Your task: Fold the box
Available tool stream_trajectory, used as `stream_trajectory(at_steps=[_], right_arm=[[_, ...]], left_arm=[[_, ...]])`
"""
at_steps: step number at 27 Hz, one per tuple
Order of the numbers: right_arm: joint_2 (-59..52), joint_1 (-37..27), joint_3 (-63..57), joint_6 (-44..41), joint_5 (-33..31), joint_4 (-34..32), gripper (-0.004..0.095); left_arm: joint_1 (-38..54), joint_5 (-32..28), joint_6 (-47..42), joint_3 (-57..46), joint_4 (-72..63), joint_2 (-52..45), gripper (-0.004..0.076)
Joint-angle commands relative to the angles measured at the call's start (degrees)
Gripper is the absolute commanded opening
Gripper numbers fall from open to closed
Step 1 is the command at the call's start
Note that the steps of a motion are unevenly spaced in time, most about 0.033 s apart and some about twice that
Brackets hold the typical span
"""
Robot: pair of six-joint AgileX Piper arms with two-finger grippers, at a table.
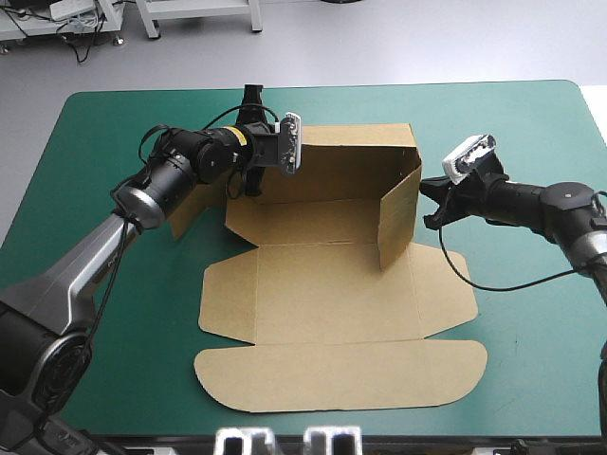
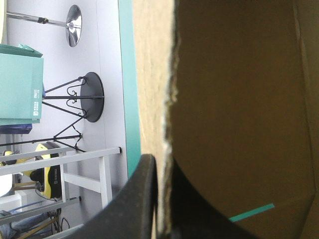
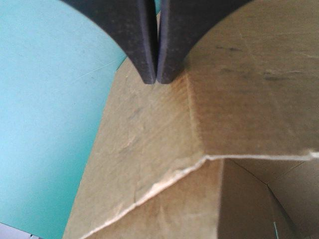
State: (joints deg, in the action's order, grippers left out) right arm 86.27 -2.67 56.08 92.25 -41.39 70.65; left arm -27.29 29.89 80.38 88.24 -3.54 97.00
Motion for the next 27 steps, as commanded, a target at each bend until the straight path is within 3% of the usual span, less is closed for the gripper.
stream_trajectory(at_steps=[1,6,9,12,15,17,21,27], right_arm=[[-3.8,-0.1,0.6,1.9,0.1,3.0,-0.0011],[-3.8,-0.1,0.6,1.9,-0.2,0.7,-0.0005],[-3.8,-0.1,0.6,1.9,-0.8,-1.1,0.0096],[-3.8,-0.1,0.6,1.9,-2.3,-4.0,0.033],[-3.8,-0.1,0.6,1.9,-5.3,-4.5,0.0628],[-3.8,0.1,0.6,1.9,-7.7,-3.8,0.0722],[-3.8,2.2,0.6,2.2,-6.8,-3.6,0.0723],[-3.8,9.9,0.6,1.4,3.1,-3.5,0.0723]], left_arm=[[-1.0,4.6,0.3,1.1,-1.4,-1.9,-0.0009],[-1.6,6.7,0.3,1.1,-1.9,-1.9,-0.0009],[-1.6,8.7,0.3,1.1,-2.9,-1.9,-0.0009],[-1.6,10.2,0.3,1.1,-3.0,-1.9,-0.0009],[-1.6,10.2,0.3,1.1,-3.4,-1.9,-0.0009],[-1.6,10.6,0.3,1.1,-3.7,-1.9,-0.0009],[-1.6,11.6,0.5,1.1,-4.2,-1.9,-0.0009],[-1.6,15.7,0.5,1.1,-4.6,-1.0,-0.0009]])
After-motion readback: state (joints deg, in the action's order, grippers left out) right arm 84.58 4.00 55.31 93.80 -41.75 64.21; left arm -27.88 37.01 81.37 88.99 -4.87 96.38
